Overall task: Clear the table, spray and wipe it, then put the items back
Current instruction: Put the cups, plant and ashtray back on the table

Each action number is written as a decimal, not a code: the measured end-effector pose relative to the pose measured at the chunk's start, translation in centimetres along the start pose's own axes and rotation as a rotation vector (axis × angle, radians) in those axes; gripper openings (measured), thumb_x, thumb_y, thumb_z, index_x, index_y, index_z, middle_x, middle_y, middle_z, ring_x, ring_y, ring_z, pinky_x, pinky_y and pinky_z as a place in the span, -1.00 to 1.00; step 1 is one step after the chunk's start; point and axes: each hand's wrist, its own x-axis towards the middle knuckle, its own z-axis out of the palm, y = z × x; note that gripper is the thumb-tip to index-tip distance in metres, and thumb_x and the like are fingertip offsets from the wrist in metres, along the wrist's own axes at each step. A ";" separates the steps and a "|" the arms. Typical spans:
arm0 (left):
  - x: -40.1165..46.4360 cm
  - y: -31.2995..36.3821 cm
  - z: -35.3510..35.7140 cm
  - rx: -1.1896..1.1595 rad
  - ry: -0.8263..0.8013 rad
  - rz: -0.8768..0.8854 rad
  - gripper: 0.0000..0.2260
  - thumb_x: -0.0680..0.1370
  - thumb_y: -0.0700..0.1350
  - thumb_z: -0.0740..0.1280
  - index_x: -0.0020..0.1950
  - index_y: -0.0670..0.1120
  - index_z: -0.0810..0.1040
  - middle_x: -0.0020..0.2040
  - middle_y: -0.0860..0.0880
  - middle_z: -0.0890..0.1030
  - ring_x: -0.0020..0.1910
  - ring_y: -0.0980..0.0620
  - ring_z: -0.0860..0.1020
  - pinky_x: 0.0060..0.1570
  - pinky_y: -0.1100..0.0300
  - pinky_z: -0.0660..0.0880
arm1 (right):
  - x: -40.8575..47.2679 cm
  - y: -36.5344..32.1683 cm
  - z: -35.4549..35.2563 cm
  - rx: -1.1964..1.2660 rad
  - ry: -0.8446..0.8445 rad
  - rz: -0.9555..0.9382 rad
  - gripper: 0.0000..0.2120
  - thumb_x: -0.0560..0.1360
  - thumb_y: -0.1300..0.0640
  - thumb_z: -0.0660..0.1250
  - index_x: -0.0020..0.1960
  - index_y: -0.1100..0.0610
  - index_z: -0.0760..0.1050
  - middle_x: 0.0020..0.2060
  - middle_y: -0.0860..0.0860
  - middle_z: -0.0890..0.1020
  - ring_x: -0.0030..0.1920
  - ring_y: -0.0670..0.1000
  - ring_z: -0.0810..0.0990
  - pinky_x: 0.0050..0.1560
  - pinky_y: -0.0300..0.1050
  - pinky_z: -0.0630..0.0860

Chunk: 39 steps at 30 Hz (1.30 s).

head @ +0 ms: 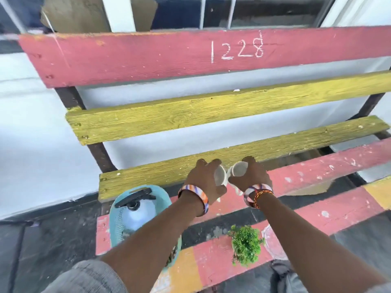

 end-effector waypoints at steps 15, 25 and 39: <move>-30.1 -16.7 -21.6 -0.363 0.731 -0.224 -0.52 0.33 0.01 0.47 0.20 -0.05 0.47 0.10 -0.08 0.60 0.13 -0.10 0.54 -0.03 0.28 0.34 | -25.9 -26.2 3.4 0.697 0.039 -0.361 -0.33 0.04 -0.09 0.52 0.09 0.11 0.45 0.01 0.02 0.60 -0.09 -0.02 0.63 -0.08 -0.17 0.56; -39.0 -27.7 -27.8 -0.561 0.979 -0.373 -0.58 0.37 -0.15 0.45 0.21 -0.05 0.50 0.02 0.00 0.53 -0.02 -0.01 0.50 -0.28 0.40 0.45 | -36.3 -38.8 10.6 1.127 -0.370 -0.431 -0.85 0.11 0.23 0.40 -0.40 0.17 0.43 -0.53 0.03 0.43 -0.53 -0.01 0.40 -0.35 -0.21 0.40; -40.8 -44.3 -38.6 -0.574 0.935 -0.510 -0.54 0.26 -0.06 0.51 0.12 -0.09 0.53 0.08 -0.06 0.59 0.06 -0.09 0.57 0.02 -0.08 0.59 | -37.7 -55.3 20.8 1.177 -0.793 -0.109 -0.87 0.44 0.08 0.30 -0.05 0.09 0.44 -0.11 0.05 0.58 -0.18 0.04 0.55 -0.02 0.06 0.55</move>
